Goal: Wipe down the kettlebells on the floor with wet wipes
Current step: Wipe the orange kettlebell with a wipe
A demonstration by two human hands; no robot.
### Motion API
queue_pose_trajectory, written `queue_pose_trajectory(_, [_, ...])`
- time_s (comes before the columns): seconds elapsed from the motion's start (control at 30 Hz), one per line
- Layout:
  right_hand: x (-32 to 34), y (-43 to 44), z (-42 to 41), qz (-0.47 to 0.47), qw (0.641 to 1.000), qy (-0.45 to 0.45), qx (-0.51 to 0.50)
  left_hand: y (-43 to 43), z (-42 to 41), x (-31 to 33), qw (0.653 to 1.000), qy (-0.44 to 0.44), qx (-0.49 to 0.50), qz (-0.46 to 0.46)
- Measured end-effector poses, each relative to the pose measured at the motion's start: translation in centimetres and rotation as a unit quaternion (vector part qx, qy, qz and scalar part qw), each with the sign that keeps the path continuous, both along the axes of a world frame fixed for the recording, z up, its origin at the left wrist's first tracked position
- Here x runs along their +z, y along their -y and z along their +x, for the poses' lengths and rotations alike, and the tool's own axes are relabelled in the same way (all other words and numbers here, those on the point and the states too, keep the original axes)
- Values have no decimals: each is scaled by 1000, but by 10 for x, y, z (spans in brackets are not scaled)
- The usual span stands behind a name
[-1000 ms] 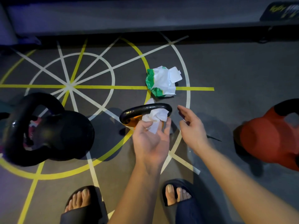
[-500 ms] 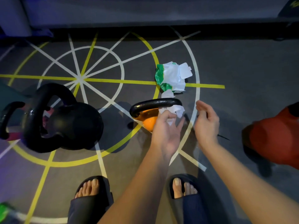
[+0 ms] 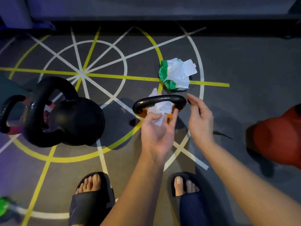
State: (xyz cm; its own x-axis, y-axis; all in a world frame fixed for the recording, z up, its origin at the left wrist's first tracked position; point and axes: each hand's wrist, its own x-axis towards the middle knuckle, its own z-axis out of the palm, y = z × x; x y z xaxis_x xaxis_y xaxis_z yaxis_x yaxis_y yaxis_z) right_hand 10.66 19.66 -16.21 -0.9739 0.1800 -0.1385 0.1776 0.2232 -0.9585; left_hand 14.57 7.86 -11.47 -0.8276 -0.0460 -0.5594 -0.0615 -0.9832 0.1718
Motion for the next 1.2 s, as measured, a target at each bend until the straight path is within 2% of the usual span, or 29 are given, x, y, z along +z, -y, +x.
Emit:
queue_pose_trajectory(0.13, [4, -5, -5, -11, 1000, 10, 18, -20, -10, 2, 995, 6, -71, -64])
queue_pose_trajectory(0.2, [4, -8, -9, 0, 1000, 7, 22, -15, -12, -1, 995, -9, -77, -64])
queue_pose_trajectory(0.33, [-2, -11, -17, 19, 1000, 4, 21, 9, -8, 2, 1000, 18, -19, -13])
queue_pose_trajectory(0.43, [0, -9, -20, 26, 999, 8, 35, 19, -5, 9, 999, 44, 19, -10])
queue_pose_trajectory(0.67, [12, -2, -27, 106, 980, 11, 167, 20, -9, 7, 998, 58, 37, -11])
queue_pose_trajectory(0.83, [12, -13, -27, 170, 959, -33, 223, 15, -10, 13, 997, 51, 1, -64])
queue_pose_trajectory(1.03, [8, -13, -13, 202, 964, -55, 166, 30, -24, 2, 992, 57, -50, -104])
queue_pose_trajectory(1.2, [11, -15, -14, 183, 971, -14, 157, 37, -28, 4, 970, 69, -148, -178])
